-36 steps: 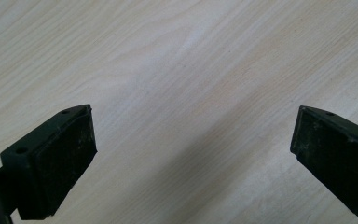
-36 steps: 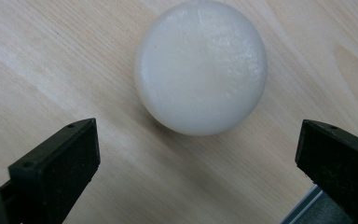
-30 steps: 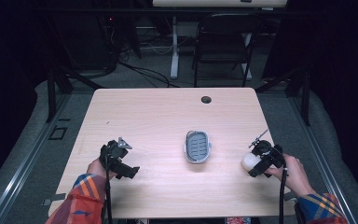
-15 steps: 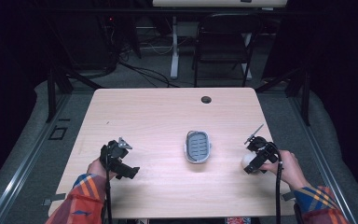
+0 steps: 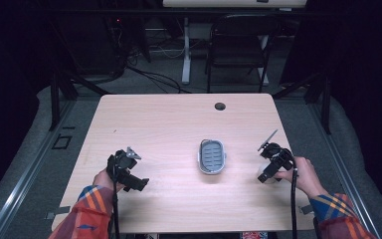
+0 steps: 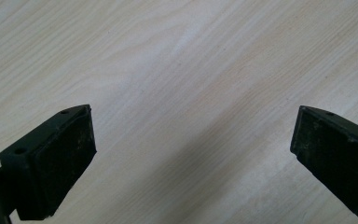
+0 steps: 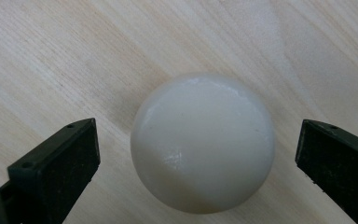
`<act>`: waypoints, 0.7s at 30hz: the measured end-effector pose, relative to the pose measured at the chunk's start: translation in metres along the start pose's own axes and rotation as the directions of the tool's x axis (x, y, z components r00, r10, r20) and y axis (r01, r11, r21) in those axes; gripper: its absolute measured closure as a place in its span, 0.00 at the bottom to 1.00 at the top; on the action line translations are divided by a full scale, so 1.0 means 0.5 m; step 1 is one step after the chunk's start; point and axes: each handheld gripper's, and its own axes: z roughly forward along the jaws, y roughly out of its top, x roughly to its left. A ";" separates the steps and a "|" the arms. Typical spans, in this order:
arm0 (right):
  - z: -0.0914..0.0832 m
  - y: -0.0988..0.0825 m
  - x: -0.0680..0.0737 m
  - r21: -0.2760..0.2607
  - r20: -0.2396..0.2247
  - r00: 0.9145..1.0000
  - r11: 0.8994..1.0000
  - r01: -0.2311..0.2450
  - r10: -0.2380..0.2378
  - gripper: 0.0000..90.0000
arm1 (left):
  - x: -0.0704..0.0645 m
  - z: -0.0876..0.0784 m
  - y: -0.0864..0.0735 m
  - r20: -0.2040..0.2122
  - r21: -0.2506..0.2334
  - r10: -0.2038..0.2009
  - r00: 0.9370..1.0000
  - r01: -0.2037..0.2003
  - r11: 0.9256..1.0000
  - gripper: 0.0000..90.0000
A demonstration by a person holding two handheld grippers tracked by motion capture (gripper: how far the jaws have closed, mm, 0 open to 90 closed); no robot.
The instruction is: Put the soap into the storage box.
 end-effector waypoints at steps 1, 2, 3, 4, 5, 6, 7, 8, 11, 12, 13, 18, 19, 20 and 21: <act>0.005 -0.001 0.003 -0.033 -0.007 1.000 0.999 -0.021 0.021 0.00 | 0.000 0.000 0.000 0.000 0.000 0.000 1.000 0.000 1.000 0.00; 0.005 0.001 0.002 -0.019 -0.005 1.000 1.000 -0.012 0.012 0.00 | 0.000 0.000 0.000 0.000 0.001 0.000 1.000 0.000 1.000 0.00; 0.007 0.002 0.002 -0.022 -0.005 1.000 1.000 -0.013 0.013 0.00 | 0.000 0.000 0.000 0.000 0.001 0.000 1.000 0.000 1.000 0.00; 0.005 0.004 0.001 -0.001 -0.005 1.000 1.000 -0.001 0.001 0.01 | 0.000 0.000 0.000 0.000 0.001 0.000 1.000 0.000 1.000 0.00; 0.014 0.002 0.006 -0.048 -0.013 0.999 0.998 -0.041 0.041 0.03 | 0.000 0.000 0.000 0.000 0.001 0.000 1.000 0.000 1.000 0.00; 0.008 0.008 0.001 0.018 -0.009 1.000 1.000 0.008 -0.008 0.06 | 0.000 0.000 0.000 0.000 0.001 0.000 1.000 0.000 1.000 0.00; 0.013 0.006 0.005 -0.010 -0.012 1.000 1.000 -0.014 0.013 0.08 | 0.000 0.000 0.000 0.000 0.001 0.000 1.000 0.000 1.000 0.00; 0.013 0.006 0.005 -0.010 -0.012 1.000 1.000 -0.014 0.013 0.08 | 0.000 0.000 0.000 0.000 0.002 0.000 1.000 0.000 1.000 0.00; 0.008 0.011 0.001 0.038 -0.005 1.000 0.999 0.025 -0.025 0.14 | 0.000 0.000 0.000 0.001 0.002 -0.001 1.000 0.001 1.000 0.00; 0.010 0.011 0.002 0.036 -0.005 1.000 0.999 0.020 -0.020 0.16 | 0.000 0.000 0.000 0.001 0.002 -0.001 1.000 0.001 1.000 0.00; 0.015 0.010 0.004 0.018 -0.006 1.000 1.000 0.004 -0.004 0.16 | 0.000 0.000 0.000 0.000 0.003 -0.001 1.000 0.001 1.000 0.00; 0.018 0.012 0.003 0.037 0.009 1.000 0.999 0.001 -0.001 0.24 | 0.000 0.001 0.000 0.001 0.003 -0.001 1.000 0.001 1.000 0.00; 0.019 0.012 0.002 0.038 0.003 1.000 0.999 -0.002 0.002 0.25 | 0.000 0.001 0.000 0.001 0.003 0.000 1.000 0.000 1.000 0.00; 0.019 0.012 0.002 0.038 0.003 1.000 0.999 -0.002 0.002 0.25 | 0.000 0.001 0.000 0.001 0.003 0.000 1.000 0.000 1.000 0.00; 0.020 0.012 0.003 0.035 0.002 1.000 0.999 -0.008 0.008 0.25 | 0.000 0.001 0.000 0.001 0.003 0.000 1.000 0.000 1.000 0.00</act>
